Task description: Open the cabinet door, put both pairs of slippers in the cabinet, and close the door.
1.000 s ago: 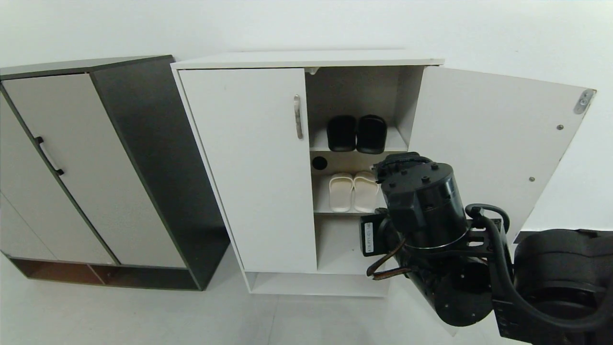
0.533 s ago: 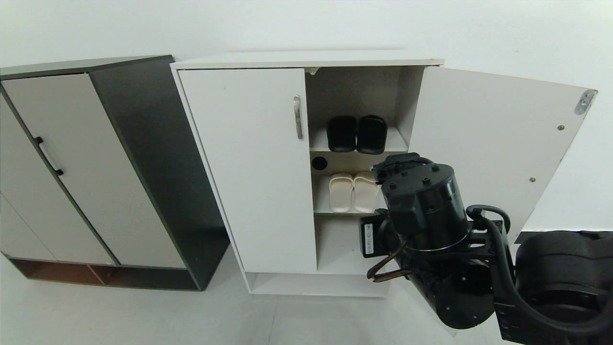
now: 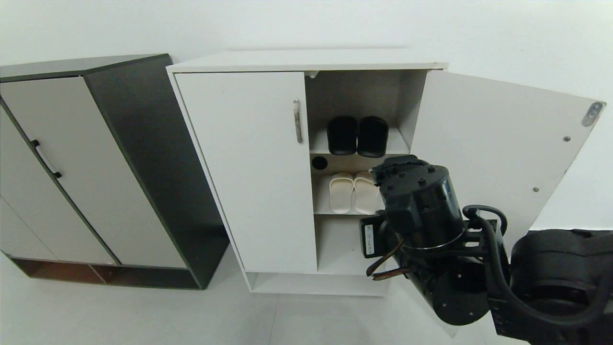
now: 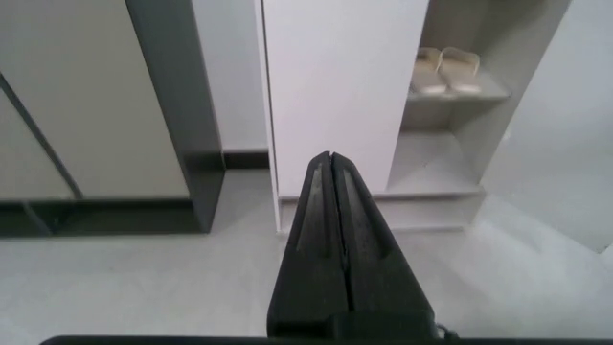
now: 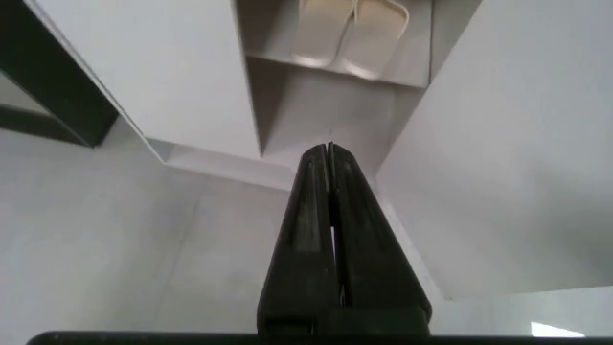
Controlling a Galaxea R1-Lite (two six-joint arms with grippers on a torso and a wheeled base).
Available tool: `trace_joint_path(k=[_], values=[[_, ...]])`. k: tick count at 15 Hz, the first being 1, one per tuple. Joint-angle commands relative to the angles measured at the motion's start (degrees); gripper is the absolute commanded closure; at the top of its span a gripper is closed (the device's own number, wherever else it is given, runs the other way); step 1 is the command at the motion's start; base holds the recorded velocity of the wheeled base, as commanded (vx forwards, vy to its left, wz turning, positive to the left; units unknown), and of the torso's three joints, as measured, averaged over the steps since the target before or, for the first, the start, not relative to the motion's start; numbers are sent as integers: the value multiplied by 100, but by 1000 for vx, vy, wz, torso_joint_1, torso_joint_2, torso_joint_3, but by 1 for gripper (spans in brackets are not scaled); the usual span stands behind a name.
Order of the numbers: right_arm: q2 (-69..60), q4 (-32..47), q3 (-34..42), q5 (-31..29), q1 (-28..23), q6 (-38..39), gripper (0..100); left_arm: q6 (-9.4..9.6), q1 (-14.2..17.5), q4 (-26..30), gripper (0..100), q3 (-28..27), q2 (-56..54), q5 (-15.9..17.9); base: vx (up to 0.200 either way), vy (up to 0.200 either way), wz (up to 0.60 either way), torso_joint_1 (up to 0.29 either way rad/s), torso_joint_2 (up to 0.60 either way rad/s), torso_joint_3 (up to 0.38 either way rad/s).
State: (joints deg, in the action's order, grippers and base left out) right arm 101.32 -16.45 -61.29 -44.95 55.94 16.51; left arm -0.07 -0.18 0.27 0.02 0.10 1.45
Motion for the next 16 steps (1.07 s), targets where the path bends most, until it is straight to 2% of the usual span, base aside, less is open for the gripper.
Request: trace_joint_path(k=[1,7,16], values=[[2,-17,-14,3,22,-16,100,-1,1,-9,100,-2,8,4,0,0,0,56,-574,-373],[64,-25,-58,47,-127,-16,100,-10,1,-9,100,-2,8,4,0,0,0,95,-478,-346],[116,-25,-49,47,-189,-16,100,-19,1,-9,100,-2,8,-4,0,0,0,167,-481,-318]])
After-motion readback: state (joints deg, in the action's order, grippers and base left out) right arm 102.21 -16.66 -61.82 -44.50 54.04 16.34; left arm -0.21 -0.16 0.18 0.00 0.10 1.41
